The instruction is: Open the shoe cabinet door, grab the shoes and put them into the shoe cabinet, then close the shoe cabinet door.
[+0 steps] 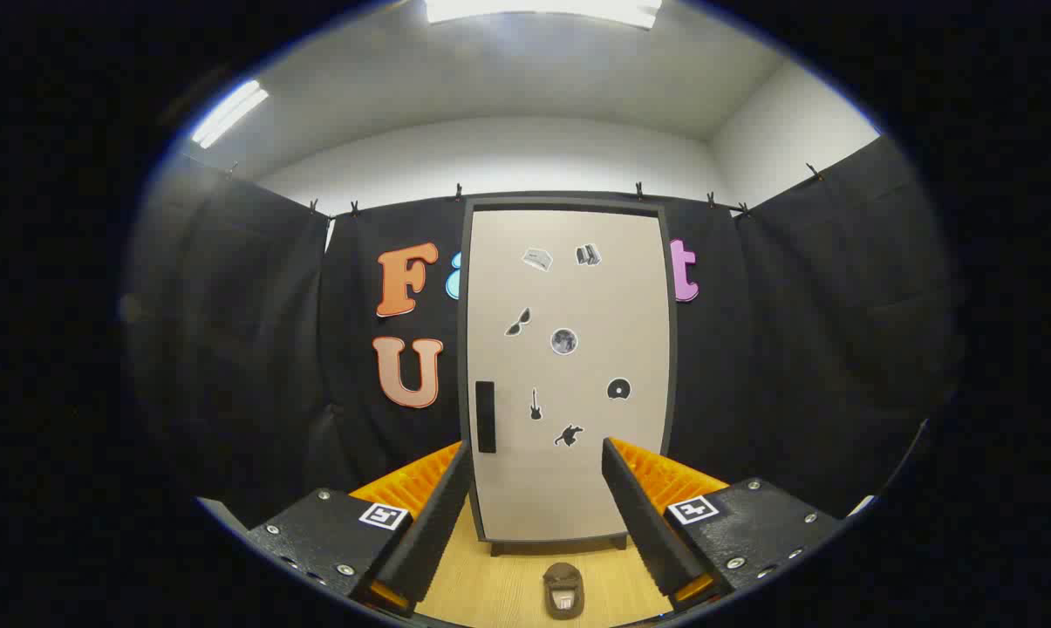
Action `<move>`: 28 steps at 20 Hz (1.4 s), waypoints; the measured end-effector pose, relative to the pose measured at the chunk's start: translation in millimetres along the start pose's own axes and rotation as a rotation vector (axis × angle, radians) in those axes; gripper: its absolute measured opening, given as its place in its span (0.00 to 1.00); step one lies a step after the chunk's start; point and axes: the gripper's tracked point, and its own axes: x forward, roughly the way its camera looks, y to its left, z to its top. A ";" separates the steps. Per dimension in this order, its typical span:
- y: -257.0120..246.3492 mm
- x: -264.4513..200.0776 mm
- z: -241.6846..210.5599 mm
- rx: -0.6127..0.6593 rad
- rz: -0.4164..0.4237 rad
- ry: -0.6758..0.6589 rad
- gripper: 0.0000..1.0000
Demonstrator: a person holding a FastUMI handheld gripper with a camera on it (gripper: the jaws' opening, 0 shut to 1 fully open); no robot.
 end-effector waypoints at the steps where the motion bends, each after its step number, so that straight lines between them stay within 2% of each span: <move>1: 0.4 1.7 0.0 0.002 -0.003 -0.002 0.93; 11: 25.3 25.4 -9.0 0.000 0.007 0.012 0.92; 16: 38.1 43.6 -11.6 -0.009 -0.020 0.001 0.93; 28: 68.5 132.6 -38.0 -0.029 0.004 0.005 0.93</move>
